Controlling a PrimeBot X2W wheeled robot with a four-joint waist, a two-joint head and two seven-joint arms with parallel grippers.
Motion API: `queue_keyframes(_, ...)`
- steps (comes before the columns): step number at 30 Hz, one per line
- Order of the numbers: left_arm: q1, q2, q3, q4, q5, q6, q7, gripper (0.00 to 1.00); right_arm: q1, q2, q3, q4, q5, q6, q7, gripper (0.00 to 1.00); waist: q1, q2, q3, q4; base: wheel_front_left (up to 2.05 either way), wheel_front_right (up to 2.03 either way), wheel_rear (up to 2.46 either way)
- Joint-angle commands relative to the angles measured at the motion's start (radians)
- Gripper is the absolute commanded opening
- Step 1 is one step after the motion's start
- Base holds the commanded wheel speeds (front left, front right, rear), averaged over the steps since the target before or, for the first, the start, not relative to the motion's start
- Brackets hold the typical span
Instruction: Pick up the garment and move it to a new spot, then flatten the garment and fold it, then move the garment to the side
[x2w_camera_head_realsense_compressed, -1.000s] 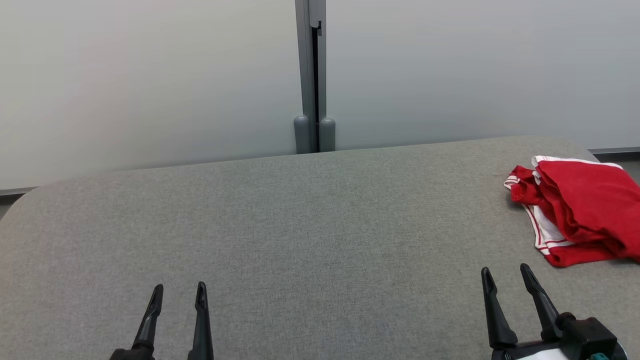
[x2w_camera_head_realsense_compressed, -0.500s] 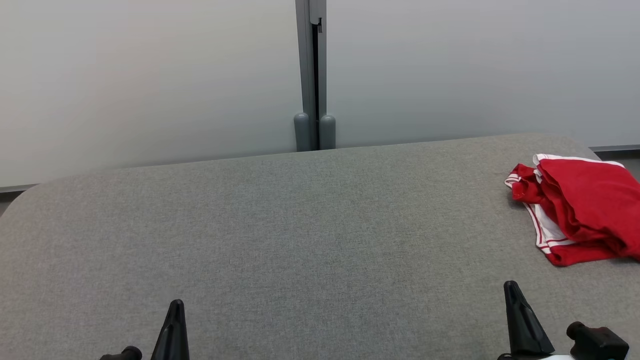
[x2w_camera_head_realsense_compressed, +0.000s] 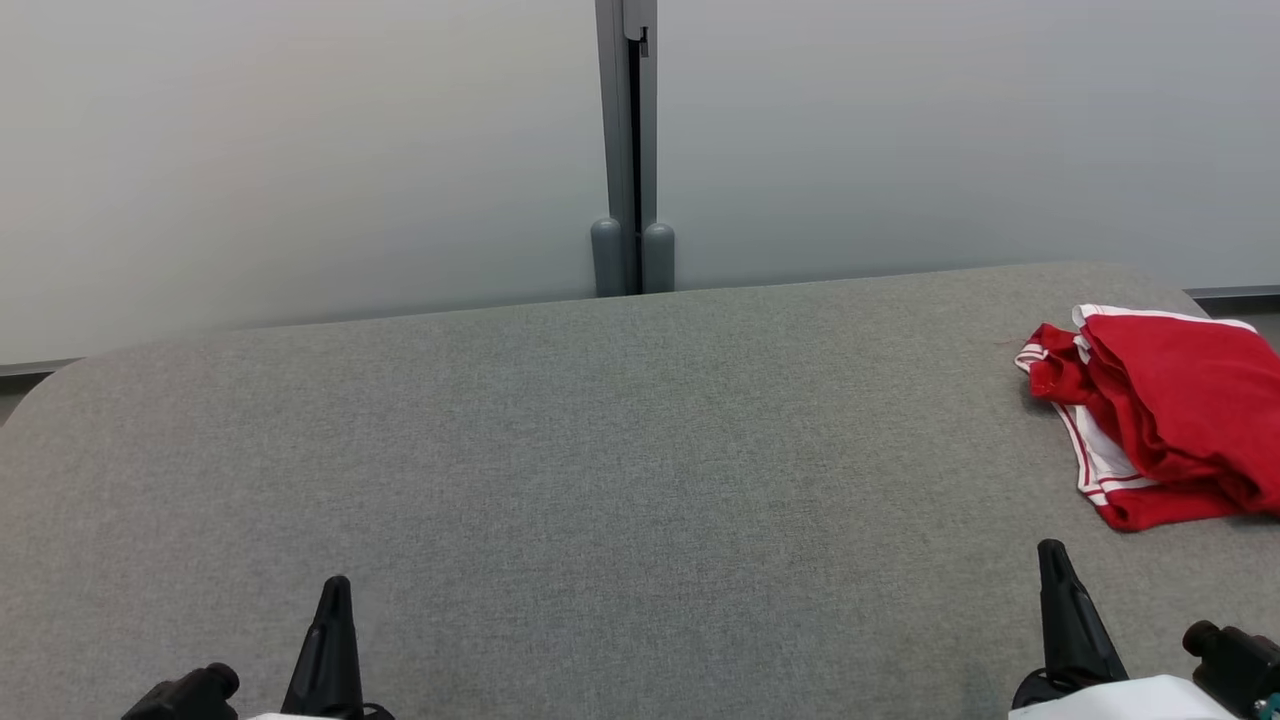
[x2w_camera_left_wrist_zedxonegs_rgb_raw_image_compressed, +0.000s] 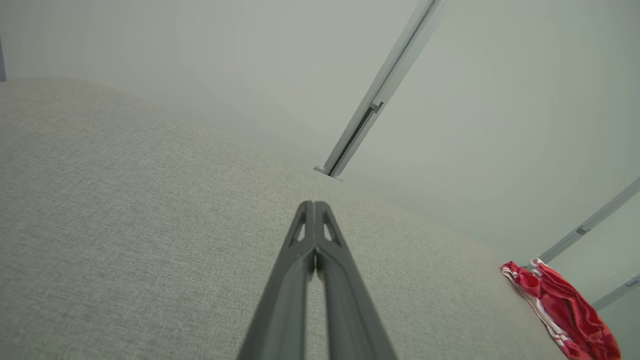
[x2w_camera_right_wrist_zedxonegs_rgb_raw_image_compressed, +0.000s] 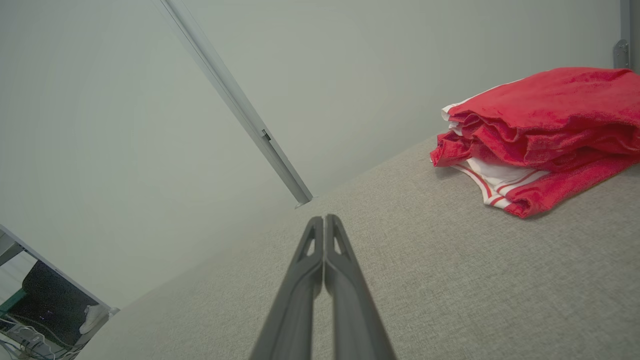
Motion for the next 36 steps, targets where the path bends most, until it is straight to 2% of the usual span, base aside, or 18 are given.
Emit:
queue_keyframes(1,-0.040,0.011,0.011,-0.005,-0.049,-0.010,0.010,0.00,-0.030,-0.010,-0.009,-0.009,0.051,0.000,0.011,0.00,0.0000,0.0000,0.001,0.001,0.00,0.00,0.00)
queue_keyframes(36,-0.139,0.024,0.068,0.053,-0.498,-0.083,0.113,0.00,-0.095,-0.016,-0.069,0.004,0.501,0.000,0.121,0.00,0.0000,0.0000,0.025,0.012,0.00,0.00,0.00)
